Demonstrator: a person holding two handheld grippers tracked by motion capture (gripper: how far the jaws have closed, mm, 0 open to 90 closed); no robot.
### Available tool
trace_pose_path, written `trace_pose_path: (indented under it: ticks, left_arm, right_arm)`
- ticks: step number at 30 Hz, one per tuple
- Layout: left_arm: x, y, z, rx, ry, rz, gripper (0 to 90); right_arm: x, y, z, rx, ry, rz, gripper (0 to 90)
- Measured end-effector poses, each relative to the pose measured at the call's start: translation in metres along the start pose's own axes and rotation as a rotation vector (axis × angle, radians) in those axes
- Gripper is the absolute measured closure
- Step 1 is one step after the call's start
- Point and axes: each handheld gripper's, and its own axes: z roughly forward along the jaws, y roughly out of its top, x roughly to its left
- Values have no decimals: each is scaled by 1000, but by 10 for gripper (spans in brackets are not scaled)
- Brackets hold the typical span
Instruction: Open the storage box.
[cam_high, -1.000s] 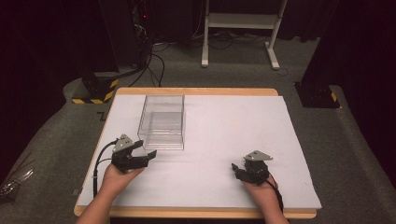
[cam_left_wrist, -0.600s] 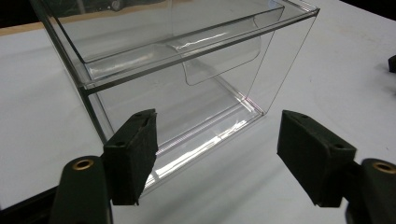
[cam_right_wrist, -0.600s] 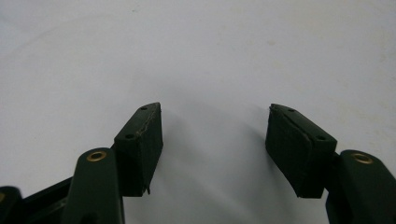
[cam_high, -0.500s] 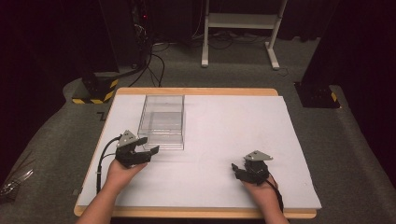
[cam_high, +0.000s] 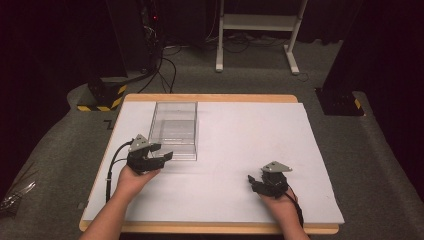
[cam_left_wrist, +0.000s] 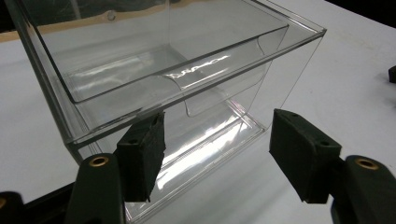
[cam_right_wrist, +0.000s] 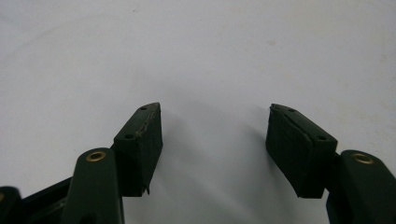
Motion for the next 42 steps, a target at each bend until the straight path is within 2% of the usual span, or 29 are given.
trace_pose_path:
  ticks: [9, 21, 24, 30, 36, 42]
  left_arm:
    - [4, 0, 7, -11, -23, 10, 435]
    - [13, -10, 8, -95, -53, 25, 576]
    - [18, -13, 8, -132, -76, 9, 635]
    - [23, -18, 10, -148, -114, 15, 701]
    - [23, -20, 13, -158, -133, 0, 707]
    - [23, -21, 12, -169, -132, 27, 737]
  right_arm:
    - [0, 0, 0, 0, 1, 3, 361]
    - [0, 0, 0, 1, 0, 2, 360]
    - [0, 0, 0, 1, 0, 2, 360]
    - [0, 0, 0, 1, -1, 1, 360]
    - [0, 0, 0, 1, -1, 1, 360]
    - [0, 0, 0, 1, -2, 0, 360]
